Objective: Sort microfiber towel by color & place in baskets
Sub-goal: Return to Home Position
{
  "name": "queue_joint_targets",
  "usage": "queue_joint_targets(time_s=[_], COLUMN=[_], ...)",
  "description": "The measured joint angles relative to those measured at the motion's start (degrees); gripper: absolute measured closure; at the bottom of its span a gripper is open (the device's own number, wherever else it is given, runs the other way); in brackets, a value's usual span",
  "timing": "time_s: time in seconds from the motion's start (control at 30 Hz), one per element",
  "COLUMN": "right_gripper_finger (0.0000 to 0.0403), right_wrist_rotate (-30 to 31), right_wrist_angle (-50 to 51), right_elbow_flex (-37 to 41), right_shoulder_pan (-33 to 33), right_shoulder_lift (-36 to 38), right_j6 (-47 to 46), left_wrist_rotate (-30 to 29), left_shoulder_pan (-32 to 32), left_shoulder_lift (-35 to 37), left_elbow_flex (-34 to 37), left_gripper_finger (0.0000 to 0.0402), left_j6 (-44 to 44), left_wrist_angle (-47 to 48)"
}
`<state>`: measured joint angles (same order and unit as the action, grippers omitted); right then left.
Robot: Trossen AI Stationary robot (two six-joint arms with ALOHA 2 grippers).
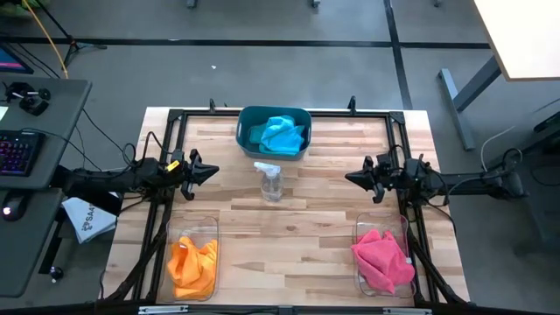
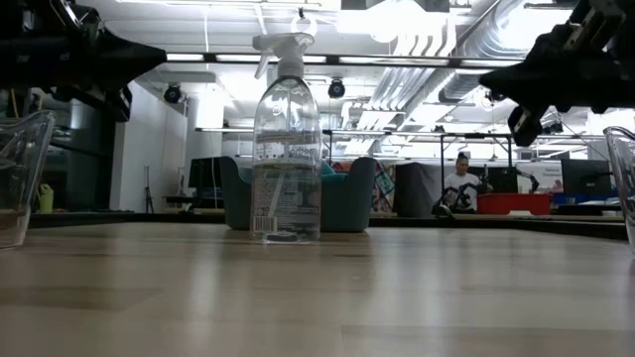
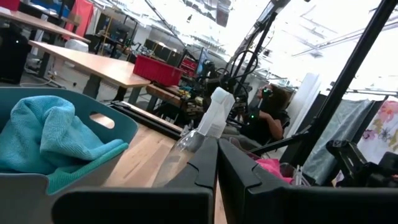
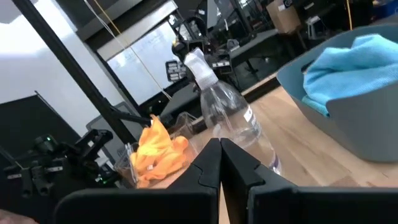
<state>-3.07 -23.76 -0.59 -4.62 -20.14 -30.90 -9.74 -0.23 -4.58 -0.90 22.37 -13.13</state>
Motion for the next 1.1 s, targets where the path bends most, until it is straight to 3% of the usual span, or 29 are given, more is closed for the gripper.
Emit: queue_joint_targets(time_s=[0.73,1.1], right_gripper_finger=[0.0403,0.0403], right_wrist_rotate=[1.4,1.3], right_wrist_angle=[6.0,9.7], right_elbow_flex=[0.0,0.0], right_shoulder_pan=[0.3,0.3], right_shoulder_lift=[0.5,9.3], right_j6=[-3.6,-3.6], left_wrist_rotate=[0.0,0.0], left_shoulder_pan=[0.0,0.0], left_shoulder_lift=[0.0,2.3], left_elbow_flex=[0.0,-0.1], left_gripper_finger=[0.0401,0.0401], left_j6=[0.0,0.0], left_wrist_angle=[0.0,0.3])
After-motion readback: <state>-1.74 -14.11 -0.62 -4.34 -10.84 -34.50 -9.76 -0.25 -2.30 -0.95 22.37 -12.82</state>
